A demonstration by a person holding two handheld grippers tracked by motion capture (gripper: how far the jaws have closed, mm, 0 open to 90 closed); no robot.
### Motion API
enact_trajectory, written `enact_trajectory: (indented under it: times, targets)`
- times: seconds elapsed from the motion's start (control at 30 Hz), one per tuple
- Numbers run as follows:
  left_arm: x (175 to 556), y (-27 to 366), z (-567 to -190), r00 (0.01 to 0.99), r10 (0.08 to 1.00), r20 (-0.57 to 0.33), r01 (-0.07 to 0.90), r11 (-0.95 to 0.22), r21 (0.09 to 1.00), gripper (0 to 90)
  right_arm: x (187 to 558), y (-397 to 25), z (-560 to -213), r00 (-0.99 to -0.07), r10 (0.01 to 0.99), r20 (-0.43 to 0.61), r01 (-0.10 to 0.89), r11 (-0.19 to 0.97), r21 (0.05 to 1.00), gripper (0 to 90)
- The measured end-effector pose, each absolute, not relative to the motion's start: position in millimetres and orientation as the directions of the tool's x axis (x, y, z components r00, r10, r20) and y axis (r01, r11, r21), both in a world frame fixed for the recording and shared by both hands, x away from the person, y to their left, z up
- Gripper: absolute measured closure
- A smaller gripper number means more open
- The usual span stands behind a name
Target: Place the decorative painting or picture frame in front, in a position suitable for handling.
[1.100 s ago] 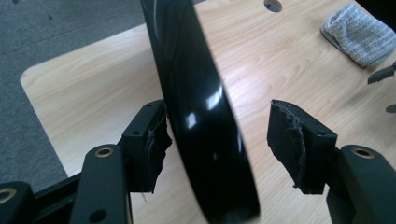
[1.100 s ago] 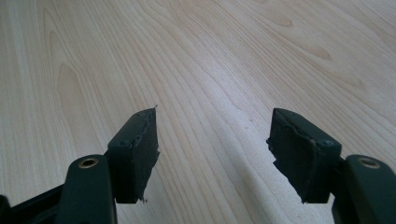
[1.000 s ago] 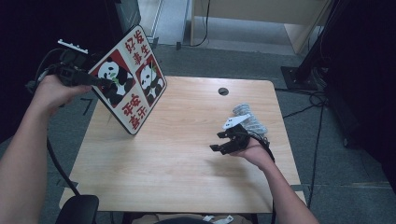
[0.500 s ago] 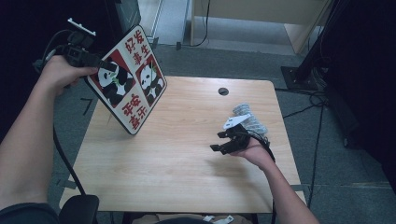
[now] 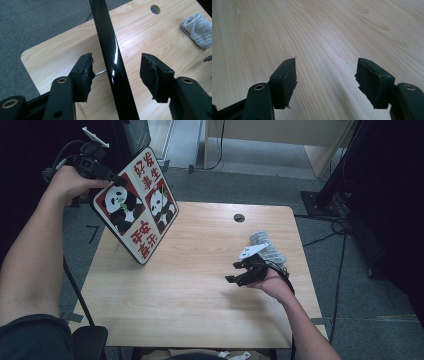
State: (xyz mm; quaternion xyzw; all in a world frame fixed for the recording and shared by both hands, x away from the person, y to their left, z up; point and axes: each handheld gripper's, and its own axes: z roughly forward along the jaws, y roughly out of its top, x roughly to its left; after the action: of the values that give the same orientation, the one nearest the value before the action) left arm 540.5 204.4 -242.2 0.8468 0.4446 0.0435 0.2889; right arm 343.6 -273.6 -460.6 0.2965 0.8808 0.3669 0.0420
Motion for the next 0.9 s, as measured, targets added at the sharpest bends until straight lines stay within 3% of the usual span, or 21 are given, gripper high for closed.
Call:
enact_trajectory:
  times: [0.37, 0.73, 0.9]
  targets:
    - [554.1, 197.6, -248.5, 0.595, 0.779, -0.197, 0.748, -0.447, 0.491, 56.5, 339.9, -274.8, -461.4, -0.819, 0.558, 0.136, 0.491, 0.557, 0.670, 33.3]
    - [561.2, 189.6, -251.0, 0.586, 0.785, -0.202, 0.774, -0.468, 0.427, 76.1, 340.1, -276.8, -461.8, -0.817, 0.562, 0.130, 0.484, 0.546, 0.684, 33.0]
    - [562.6, 189.8, -249.9, 0.546, 0.804, -0.234, 0.809, -0.434, 0.396, 78.3, 341.4, -278.1, -461.9, -0.813, 0.568, 0.130, 0.488, 0.543, 0.684, 33.1]
